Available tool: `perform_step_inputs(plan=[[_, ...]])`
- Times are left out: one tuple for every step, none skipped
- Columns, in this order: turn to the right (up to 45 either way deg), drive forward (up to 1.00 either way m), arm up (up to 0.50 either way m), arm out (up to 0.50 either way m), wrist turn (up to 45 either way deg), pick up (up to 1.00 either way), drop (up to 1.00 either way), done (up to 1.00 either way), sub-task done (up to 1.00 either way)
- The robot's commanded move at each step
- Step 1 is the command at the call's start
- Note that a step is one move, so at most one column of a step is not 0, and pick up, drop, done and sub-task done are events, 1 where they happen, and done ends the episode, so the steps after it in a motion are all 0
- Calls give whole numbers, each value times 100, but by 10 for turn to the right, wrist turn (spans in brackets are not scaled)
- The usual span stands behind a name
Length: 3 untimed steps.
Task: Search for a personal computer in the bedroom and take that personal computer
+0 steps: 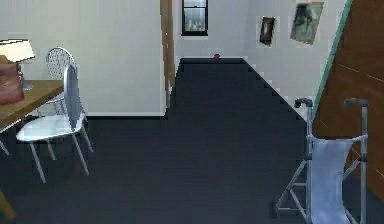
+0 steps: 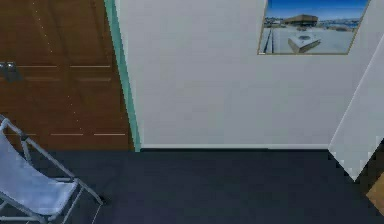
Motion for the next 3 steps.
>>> perform_step_inputs(plan=[[0, 35, 0, 0, 0, 0, 0, 0, 0], [0, 100, 0, 0, 0, 0, 0, 0, 0], [-60, 0, 0, 0, 0, 0, 0, 0, 0]])
